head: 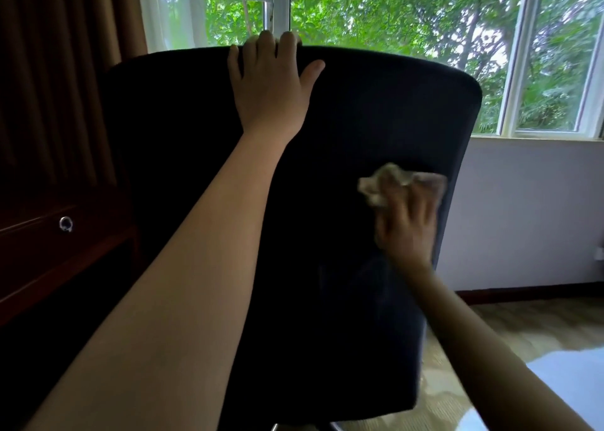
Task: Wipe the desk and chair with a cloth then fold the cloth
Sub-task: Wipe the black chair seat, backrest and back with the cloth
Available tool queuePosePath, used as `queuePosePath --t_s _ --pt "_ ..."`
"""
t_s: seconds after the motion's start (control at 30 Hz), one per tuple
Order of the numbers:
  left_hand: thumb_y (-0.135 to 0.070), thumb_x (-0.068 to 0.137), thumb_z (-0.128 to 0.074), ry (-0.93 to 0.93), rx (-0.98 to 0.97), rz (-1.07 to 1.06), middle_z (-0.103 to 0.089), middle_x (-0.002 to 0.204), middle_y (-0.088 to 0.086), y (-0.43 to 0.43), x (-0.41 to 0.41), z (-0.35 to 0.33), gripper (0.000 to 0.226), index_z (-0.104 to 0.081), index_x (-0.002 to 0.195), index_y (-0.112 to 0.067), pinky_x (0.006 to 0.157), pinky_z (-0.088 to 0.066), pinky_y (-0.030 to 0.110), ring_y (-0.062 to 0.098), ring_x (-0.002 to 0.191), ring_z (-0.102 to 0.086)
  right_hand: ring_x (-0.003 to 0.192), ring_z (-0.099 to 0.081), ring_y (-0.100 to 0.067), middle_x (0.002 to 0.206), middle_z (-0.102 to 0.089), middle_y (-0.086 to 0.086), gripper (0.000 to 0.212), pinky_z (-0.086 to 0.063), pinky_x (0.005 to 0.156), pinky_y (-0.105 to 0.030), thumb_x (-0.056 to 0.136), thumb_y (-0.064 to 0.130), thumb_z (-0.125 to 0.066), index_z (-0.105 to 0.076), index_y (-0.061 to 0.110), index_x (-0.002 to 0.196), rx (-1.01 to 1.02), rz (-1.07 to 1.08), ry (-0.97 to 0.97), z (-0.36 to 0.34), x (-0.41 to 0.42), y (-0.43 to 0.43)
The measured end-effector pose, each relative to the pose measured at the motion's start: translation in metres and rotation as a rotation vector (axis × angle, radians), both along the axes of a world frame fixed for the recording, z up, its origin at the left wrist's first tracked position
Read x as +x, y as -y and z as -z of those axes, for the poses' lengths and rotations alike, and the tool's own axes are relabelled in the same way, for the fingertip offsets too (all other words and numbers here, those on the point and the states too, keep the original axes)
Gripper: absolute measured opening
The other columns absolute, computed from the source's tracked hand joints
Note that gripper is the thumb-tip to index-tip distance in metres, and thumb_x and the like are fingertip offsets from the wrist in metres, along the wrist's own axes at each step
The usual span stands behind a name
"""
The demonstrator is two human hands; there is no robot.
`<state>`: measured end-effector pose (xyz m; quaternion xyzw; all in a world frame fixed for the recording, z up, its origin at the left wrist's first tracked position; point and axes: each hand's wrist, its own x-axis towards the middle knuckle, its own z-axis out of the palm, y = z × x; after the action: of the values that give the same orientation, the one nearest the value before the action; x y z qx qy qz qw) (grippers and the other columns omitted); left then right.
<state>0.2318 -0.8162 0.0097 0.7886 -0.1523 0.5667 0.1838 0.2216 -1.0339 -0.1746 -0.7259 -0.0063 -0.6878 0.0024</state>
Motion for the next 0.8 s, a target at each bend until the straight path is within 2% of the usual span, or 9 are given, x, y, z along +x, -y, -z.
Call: queuePosePath --t_s 0.17,0.37,0.43,0.53,0.63,0.7,0.73,0.77,0.8 --pt "-0.05 0.098 -0.03 0.008 -0.018 -0.004 -0.041 0.139 0.006 0.013 -0.001 0.002 0.049 -0.041 0.134 -0.019 0.115 -0.006 0.042 0.024 0.136 -0.028 0.11 -0.041 -0.042 0.131 -0.044 -0.026 0.047 -0.048 0.081 -0.055 0.089 0.026 -0.042 -0.035 0.018 0.135 0.282 0.011 -0.065 -0.001 -0.025 0.052" --pt "-0.05 0.097 -0.032 0.012 0.014 0.026 -0.037 0.14 0.009 0.025 -0.001 0.006 0.052 -0.036 0.138 -0.018 0.115 -0.001 0.046 0.027 0.139 -0.022 0.122 -0.034 -0.048 0.142 -0.035 -0.026 0.05 -0.037 0.096 -0.059 0.091 0.035 -0.032 -0.036 0.015 0.137 0.482 -0.072 -0.09 0.002 -0.015 0.026" --pt "-0.051 0.096 -0.034 -0.002 0.034 0.045 -0.034 0.141 0.009 0.028 -0.002 0.007 0.054 -0.034 0.139 -0.017 0.115 0.0 0.048 0.027 0.139 -0.02 0.122 -0.035 -0.047 0.136 -0.041 -0.026 0.044 -0.03 0.103 -0.061 0.091 0.03 -0.036 -0.038 0.016 0.133 0.4 -0.054 -0.095 0.012 -0.003 -0.001" --pt "-0.051 0.095 -0.037 -0.005 0.035 0.054 -0.033 0.142 0.009 0.031 -0.004 0.004 0.055 -0.034 0.138 -0.017 0.114 0.001 0.048 0.027 0.139 -0.019 0.121 -0.037 -0.04 0.13 -0.04 -0.018 0.043 -0.019 0.11 -0.049 0.087 0.027 -0.044 -0.041 0.021 0.13 0.207 -0.06 -0.025 0.019 0.016 -0.056" --pt "-0.051 0.095 -0.037 -0.001 0.036 0.063 -0.032 0.142 0.008 0.035 -0.007 0.004 0.055 -0.034 0.138 -0.017 0.115 0.002 0.048 0.027 0.139 -0.019 0.114 -0.053 -0.029 0.12 -0.056 -0.006 0.044 -0.038 0.104 -0.043 0.08 0.033 -0.055 -0.047 0.027 0.122 -0.141 -0.122 -0.16 0.029 0.03 -0.12" --pt "-0.052 0.095 -0.037 0.007 0.039 0.07 -0.032 0.142 0.007 0.034 -0.009 0.004 0.055 -0.034 0.139 -0.018 0.115 0.001 0.046 0.025 0.138 -0.019 0.099 -0.056 0.014 0.081 -0.06 0.033 0.035 -0.037 0.103 -0.015 0.092 0.022 -0.031 -0.037 0.036 0.123 -0.254 -0.152 -0.252 0.04 0.034 -0.15" --pt "-0.052 0.095 -0.038 0.011 0.045 0.07 -0.033 0.142 0.006 0.032 -0.008 0.004 0.055 -0.033 0.139 -0.019 0.115 0.0 0.046 0.025 0.138 -0.019 0.091 -0.043 0.033 0.06 -0.043 0.048 0.037 -0.028 0.099 -0.003 0.097 0.011 -0.011 -0.023 0.037 0.121 -0.214 -0.161 -0.274 0.032 0.029 -0.161" --pt "-0.052 0.094 -0.039 0.014 0.055 0.071 -0.033 0.142 0.005 0.029 -0.008 0.004 0.055 -0.033 0.139 -0.021 0.115 -0.001 0.046 0.024 0.138 -0.02 0.088 -0.037 0.038 0.049 -0.033 0.049 0.045 -0.024 0.096 0.001 0.098 0.004 0.003 -0.021 0.038 0.115 -0.249 -0.059 -0.303 0.033 0.031 -0.163" --pt "-0.052 0.094 -0.039 0.016 0.068 0.073 -0.033 0.142 0.004 0.026 -0.008 0.003 0.055 -0.033 0.14 -0.022 0.115 -0.002 0.045 0.024 0.138 -0.02 0.093 -0.044 0.027 0.051 -0.039 0.044 0.053 -0.028 0.096 -0.004 0.098 0.003 0.006 -0.031 0.04 0.108 -0.331 -0.091 -0.347 0.029 0.035 -0.157"
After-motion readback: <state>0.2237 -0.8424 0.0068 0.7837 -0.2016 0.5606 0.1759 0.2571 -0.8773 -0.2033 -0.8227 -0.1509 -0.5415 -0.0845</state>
